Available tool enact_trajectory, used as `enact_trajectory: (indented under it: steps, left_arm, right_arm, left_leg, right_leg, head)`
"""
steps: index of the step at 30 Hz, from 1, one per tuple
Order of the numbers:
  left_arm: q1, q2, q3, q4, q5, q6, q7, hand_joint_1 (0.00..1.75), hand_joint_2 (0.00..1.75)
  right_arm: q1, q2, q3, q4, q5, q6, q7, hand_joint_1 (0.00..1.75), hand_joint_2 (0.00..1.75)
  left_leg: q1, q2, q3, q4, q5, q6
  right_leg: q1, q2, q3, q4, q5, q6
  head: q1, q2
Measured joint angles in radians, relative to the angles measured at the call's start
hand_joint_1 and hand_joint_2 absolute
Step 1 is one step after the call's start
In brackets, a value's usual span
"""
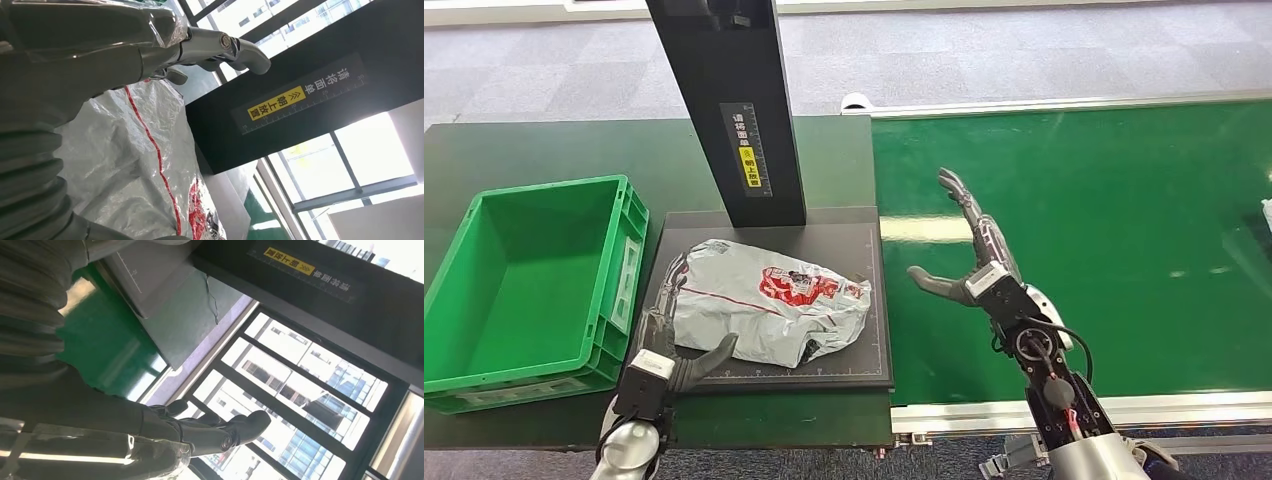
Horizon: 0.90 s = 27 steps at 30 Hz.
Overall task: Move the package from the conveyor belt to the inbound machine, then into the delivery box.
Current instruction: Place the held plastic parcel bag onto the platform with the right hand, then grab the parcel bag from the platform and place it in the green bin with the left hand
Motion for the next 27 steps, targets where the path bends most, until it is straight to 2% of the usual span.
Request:
enact_trajectory:
  steps: [6, 8, 10, 12, 14, 27]
  left_arm:
    - [0.003, 0.003, -0.011, -0.003, -0.040, 0.029, 0.017, 0.00, 1.75]
    - [0.000, 0.008, -0.025, 0.004, -0.169, 0.104, 0.075, 0.00, 1.75]
    - [-0.010, 0.015, -0.050, 0.032, -0.356, 0.188, 0.173, 0.00, 1.75]
    - [-0.021, 0.020, -0.071, 0.076, -0.486, 0.224, 0.259, 0.00, 1.75]
    - [-0.028, 0.023, -0.080, 0.115, -0.536, 0.224, 0.304, 0.00, 1.75]
    - [-0.040, 0.032, -0.081, 0.188, -0.569, 0.192, 0.341, 0.00, 1.75]
  right_arm:
    - [0.005, -0.003, -0.021, -0.001, 0.001, -0.006, 0.010, 0.00, 1.75]
    - [0.005, -0.003, -0.024, -0.001, 0.003, -0.010, 0.024, 0.00, 1.75]
    - [0.005, -0.003, -0.025, -0.001, 0.012, -0.006, 0.037, 0.00, 1.75]
    - [0.007, -0.003, -0.024, -0.001, 0.022, 0.006, 0.050, 0.00, 1.75]
    - [0.013, -0.004, -0.023, 0.001, 0.034, 0.014, 0.064, 0.00, 1.75]
    - [0.057, -0.008, -0.021, 0.042, 0.066, 0.010, 0.076, 0.00, 1.75]
  left_leg:
    - [0.000, 0.000, 0.000, 0.000, 0.000, 0.000]
    - [0.000, 0.000, 0.000, 0.000, 0.000, 0.000]
    - [0.000, 0.000, 0.000, 0.000, 0.000, 0.000]
    - [0.000, 0.000, 0.000, 0.000, 0.000, 0.000]
    - [0.000, 0.000, 0.000, 0.000, 0.000, 0.000]
    - [0.000, 0.000, 0.000, 0.000, 0.000, 0.000]
  right_leg:
    - [0.000, 0.000, 0.000, 0.000, 0.000, 0.000]
    - [0.000, 0.000, 0.000, 0.000, 0.000, 0.000]
    - [0.000, 0.000, 0.000, 0.000, 0.000, 0.000]
    - [0.000, 0.000, 0.000, 0.000, 0.000, 0.000]
    - [0.000, 0.000, 0.000, 0.000, 0.000, 0.000]
    - [0.000, 0.000, 0.000, 0.000, 0.000, 0.000]
  head:
    - [0.000, 0.000]
    - [0.000, 0.000]
    - [0.000, 0.000]
    - [0.000, 0.000]
    - [0.000, 0.000]
    - [0.000, 0.000]
